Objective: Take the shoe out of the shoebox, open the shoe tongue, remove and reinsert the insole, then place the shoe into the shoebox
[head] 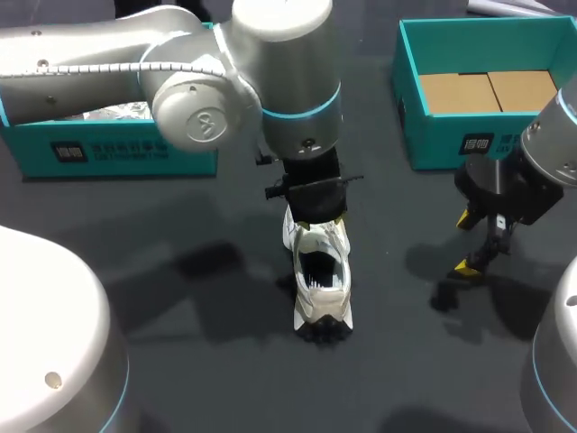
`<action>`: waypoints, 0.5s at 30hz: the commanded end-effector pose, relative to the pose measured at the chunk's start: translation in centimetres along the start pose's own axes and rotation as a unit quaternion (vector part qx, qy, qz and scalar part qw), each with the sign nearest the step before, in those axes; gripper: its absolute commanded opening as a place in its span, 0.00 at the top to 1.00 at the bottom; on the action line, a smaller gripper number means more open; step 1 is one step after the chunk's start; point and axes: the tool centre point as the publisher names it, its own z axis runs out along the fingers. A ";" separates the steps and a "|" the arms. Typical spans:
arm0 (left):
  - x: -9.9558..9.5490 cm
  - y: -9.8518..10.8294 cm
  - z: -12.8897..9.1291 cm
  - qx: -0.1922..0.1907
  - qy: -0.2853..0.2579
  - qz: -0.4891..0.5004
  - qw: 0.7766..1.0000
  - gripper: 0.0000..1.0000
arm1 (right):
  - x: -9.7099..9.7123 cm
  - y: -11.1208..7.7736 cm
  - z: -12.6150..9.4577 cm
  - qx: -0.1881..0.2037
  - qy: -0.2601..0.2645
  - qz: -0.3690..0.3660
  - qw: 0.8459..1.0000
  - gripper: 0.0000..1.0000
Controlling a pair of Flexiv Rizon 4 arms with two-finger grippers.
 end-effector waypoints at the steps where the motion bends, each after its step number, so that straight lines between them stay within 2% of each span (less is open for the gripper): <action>1: 0.3 2.0 -0.3 0.016 -0.004 -0.001 1.000 0.69 | 0.1 -0.1 0.0 0.000 -0.001 0.000 1.000 0.00; 5: 0.2 2.7 0.1 0.025 0.000 0.003 1.000 0.77 | 0.1 -0.1 0.0 0.000 -0.001 0.000 1.000 0.00; 7: 0.1 2.7 0.7 0.031 0.001 0.008 0.999 0.77 | 0.1 -0.1 0.0 0.000 -0.001 0.000 1.000 0.00; 15: -0.4 1.2 3.0 0.045 0.021 0.027 0.998 0.84 | 0.1 -0.1 0.0 0.000 -0.001 0.000 1.000 0.00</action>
